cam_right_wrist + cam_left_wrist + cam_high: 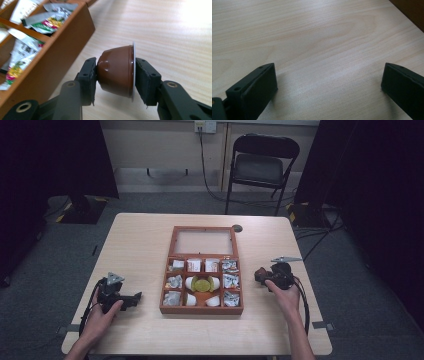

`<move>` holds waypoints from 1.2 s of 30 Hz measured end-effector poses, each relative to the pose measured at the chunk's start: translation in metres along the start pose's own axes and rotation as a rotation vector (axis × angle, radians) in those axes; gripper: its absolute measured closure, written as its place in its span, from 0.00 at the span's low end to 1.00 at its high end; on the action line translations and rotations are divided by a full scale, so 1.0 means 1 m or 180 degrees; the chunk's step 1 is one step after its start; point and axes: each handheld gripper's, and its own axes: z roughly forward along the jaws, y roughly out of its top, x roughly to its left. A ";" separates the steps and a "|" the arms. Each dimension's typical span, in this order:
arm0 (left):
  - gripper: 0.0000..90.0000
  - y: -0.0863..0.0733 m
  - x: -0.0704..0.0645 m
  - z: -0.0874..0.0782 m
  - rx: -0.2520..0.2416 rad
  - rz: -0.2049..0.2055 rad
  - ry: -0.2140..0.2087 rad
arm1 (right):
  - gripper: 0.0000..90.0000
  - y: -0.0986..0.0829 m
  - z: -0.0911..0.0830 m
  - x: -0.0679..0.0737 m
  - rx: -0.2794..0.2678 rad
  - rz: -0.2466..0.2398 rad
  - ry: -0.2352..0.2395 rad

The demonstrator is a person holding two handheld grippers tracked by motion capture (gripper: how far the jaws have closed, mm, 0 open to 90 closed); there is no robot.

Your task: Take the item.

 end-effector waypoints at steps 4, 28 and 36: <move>0.00 0.000 0.000 0.000 0.0000 -0.0004 -0.0004 | 0.61 -0.001 0.003 -0.001 0.0038 -0.0012 -0.0026; 0.00 0.000 0.000 0.000 0.0000 -0.0003 -0.0004 | 0.41 -0.001 0.007 0.003 0.0033 -0.0016 -0.0029; 0.00 0.000 0.000 0.000 0.0000 -0.0004 -0.0003 | 0.37 0.001 0.006 0.005 0.0003 -0.0019 0.0047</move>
